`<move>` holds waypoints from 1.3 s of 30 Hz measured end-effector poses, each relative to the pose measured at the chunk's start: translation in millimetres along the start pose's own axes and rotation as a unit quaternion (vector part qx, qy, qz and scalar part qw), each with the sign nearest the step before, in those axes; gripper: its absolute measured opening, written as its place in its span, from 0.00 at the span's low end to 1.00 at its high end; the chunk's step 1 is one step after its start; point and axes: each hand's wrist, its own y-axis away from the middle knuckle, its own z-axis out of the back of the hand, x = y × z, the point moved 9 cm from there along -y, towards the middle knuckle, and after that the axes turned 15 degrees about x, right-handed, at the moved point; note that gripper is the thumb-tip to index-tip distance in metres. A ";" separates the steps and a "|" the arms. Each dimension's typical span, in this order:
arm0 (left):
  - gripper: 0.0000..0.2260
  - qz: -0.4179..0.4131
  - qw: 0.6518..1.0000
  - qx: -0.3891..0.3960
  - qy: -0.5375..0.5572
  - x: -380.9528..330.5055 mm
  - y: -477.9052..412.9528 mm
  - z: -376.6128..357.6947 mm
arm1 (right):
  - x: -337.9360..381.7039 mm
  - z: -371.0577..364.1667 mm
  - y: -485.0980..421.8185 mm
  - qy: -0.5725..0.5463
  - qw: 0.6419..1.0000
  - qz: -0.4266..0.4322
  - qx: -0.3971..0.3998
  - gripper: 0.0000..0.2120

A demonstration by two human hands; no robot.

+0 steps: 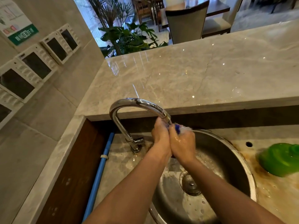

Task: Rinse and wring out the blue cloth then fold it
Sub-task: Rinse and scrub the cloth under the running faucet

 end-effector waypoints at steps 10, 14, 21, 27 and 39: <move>0.18 0.080 0.992 0.015 0.097 -5.6 0.9 3.9 | -21.7 -13.8 -12.5 -0.340 0.909 -0.190 0.149 0.15; 0.20 0.084 0.991 -0.010 0.101 6.1 3.1 12.4 | 6.3 4.4 -3.6 -0.277 0.955 -0.084 0.059 0.11; 0.12 0.111 0.991 0.054 0.055 29.6 10.1 4.7 | 13.3 1.0 -11.0 0.048 0.998 -0.002 0.030 0.20; 0.18 0.178 0.977 0.090 0.068 24.7 21.1 3.0 | -33.4 -32.9 0.0 -0.427 0.861 -0.235 0.147 0.12; 0.29 0.267 0.956 0.114 0.035 43.2 23.3 13.2 | -4.3 -15.4 -10.3 -0.376 0.910 -0.129 0.117 0.03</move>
